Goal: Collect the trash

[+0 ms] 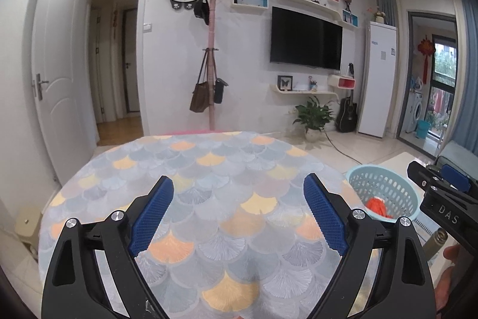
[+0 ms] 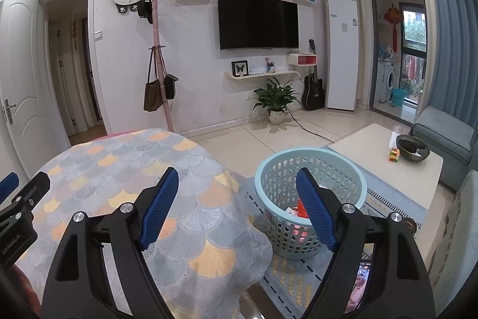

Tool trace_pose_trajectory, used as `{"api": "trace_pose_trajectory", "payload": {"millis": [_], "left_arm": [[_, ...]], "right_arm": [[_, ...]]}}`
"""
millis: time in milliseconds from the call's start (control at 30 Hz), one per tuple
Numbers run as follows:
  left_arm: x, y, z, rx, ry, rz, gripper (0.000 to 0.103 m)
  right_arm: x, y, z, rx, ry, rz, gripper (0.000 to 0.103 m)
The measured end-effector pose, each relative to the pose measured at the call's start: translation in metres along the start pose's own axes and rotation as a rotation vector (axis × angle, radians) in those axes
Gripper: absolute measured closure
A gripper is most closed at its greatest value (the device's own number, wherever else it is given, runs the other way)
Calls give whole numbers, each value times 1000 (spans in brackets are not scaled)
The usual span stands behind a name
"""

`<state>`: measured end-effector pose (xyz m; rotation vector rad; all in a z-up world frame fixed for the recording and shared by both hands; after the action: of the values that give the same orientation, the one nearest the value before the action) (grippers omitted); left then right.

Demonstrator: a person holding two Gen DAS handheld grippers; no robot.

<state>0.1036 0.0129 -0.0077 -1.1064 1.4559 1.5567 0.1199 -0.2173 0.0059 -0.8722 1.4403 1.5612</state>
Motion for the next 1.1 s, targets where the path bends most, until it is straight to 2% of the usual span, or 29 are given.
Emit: {"api": "trace_pose_trajectory", "payload": {"millis": [1100], "left_arm": [[3,-10,-6,0,-34,21,14]], "right_arm": [[12,-16,-15,18,-30,41,26]]}}
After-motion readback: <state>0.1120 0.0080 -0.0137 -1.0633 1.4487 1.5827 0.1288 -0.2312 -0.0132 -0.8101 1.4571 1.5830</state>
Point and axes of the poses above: each gripper's, at about its wrist camera, not at the fingertips, and y roughly against the way its jaws point, z to its left, x to its underside, the point moved 10 cm from there along -y, roughly the way its jaws point, and after that the axes turned 1 degree about -y, right-handed, at the moved point
